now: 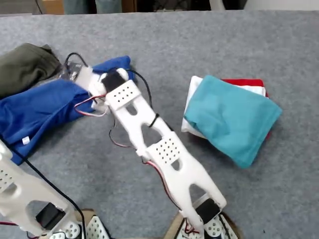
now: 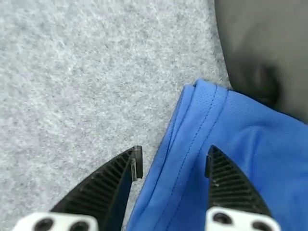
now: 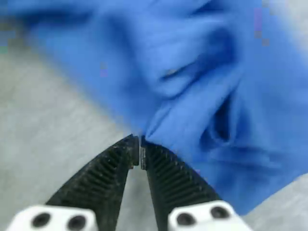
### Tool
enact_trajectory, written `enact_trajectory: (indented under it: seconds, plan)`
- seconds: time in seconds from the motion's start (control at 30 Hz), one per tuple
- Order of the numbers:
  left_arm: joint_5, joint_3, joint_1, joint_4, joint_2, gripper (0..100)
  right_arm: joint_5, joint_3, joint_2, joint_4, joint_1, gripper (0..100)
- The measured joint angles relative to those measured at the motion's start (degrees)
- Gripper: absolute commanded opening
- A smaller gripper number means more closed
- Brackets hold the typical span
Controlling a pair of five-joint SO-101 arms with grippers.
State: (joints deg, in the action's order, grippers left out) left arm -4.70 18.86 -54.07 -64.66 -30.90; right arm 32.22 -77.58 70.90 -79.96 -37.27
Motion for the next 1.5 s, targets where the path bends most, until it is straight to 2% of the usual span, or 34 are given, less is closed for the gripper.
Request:
enact_trajectory:
  seconds: [0.2, 0.43, 0.53, 0.73, 0.8, 0.87, 1.0, 1.07, 1.13, 1.23, 1.4, 1.5]
  plan:
    - [0.0, -0.18, 0.0, 0.0, 0.0, 23, -0.09, 0.62, 3.69, 24.97, 5.8, 1.4]
    - [0.0, -0.35, 0.0, 0.0, 0.0, 23, -0.09, 1.23, 8.44, 45.36, 6.68, 1.4]
    - [0.0, -0.35, 0.0, 0.0, 0.0, 23, -0.09, -1.67, 8.53, 42.02, 6.42, 1.4]
    - [0.0, -0.35, 0.0, 0.0, 0.0, 23, -0.09, -11.52, 8.35, 14.33, 0.53, 1.5]
    - [0.0, -0.35, 0.0, 0.0, 0.0, 23, 0.0, -11.78, 8.44, 9.76, -2.11, 1.5]
    - [0.0, -0.35, 0.0, 0.0, 0.0, 23, 0.0, -11.78, 9.41, 12.66, -4.04, 1.5]
    - [0.0, -0.35, 0.0, -0.18, 0.53, 26, 0.0, -11.78, 15.91, 30.86, -6.59, 1.5]
    - [0.0, -0.35, 0.0, -2.55, 2.11, 28, -0.09, -11.96, 18.64, 39.47, -7.3, 1.5]
    - [1.93, 0.18, 0.18, -6.33, 3.96, 28, 0.0, -13.98, 19.78, 41.67, -7.3, 1.5]
    - [5.36, 0.26, 0.44, -12.48, 6.95, 29, 0.0, -15.56, 18.64, 37.89, -6.24, 1.4]
    - [9.23, -0.62, 0.44, -23.12, 11.34, 29, 0.0, -15.56, 8.09, 21.27, -3.78, 1.4]
    - [8.35, -4.66, -0.09, -22.51, 11.43, 30, 0.0, -15.74, 0.35, 12.48, -3.08, 1.4]
